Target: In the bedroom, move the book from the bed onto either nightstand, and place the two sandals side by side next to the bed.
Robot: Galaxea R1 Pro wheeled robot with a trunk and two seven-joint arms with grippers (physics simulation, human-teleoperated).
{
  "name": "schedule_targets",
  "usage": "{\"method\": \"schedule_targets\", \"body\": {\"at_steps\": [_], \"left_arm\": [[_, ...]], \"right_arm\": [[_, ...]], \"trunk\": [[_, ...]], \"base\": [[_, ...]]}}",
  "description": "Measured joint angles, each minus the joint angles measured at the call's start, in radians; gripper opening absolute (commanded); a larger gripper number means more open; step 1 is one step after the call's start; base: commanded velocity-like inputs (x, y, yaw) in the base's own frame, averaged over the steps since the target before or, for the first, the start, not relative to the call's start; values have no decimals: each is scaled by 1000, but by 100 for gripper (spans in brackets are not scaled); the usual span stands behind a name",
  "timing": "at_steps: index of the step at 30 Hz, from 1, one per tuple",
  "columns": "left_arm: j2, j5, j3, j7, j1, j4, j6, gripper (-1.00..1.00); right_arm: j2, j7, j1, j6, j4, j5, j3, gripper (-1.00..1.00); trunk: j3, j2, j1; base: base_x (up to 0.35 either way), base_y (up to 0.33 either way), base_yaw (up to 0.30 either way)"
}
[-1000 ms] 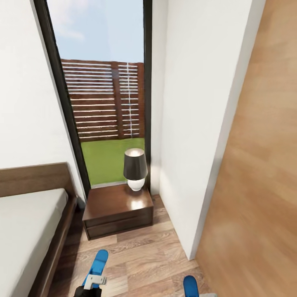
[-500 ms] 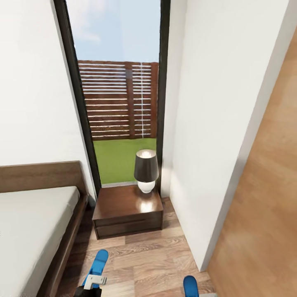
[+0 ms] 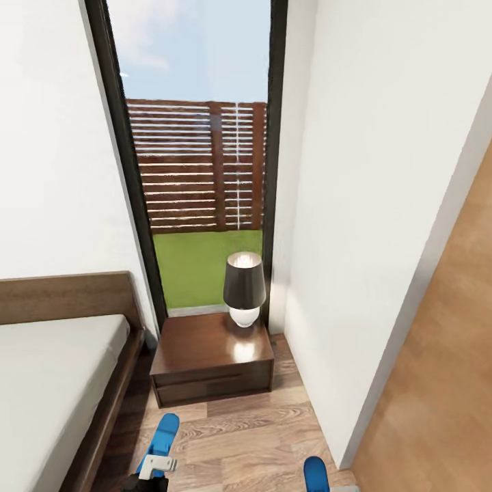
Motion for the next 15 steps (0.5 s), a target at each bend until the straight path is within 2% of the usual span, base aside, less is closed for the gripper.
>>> {"method": "schedule_targets", "body": {"at_steps": [15], "left_arm": [[0, 0, 0, 0, 0, 0, 0, -100]], "right_arm": [[1, 0, 0, 0, 0, 0, 0, -100]], "trunk": [[0, 0, 0]], "base": [[322, 0, 0]]}}
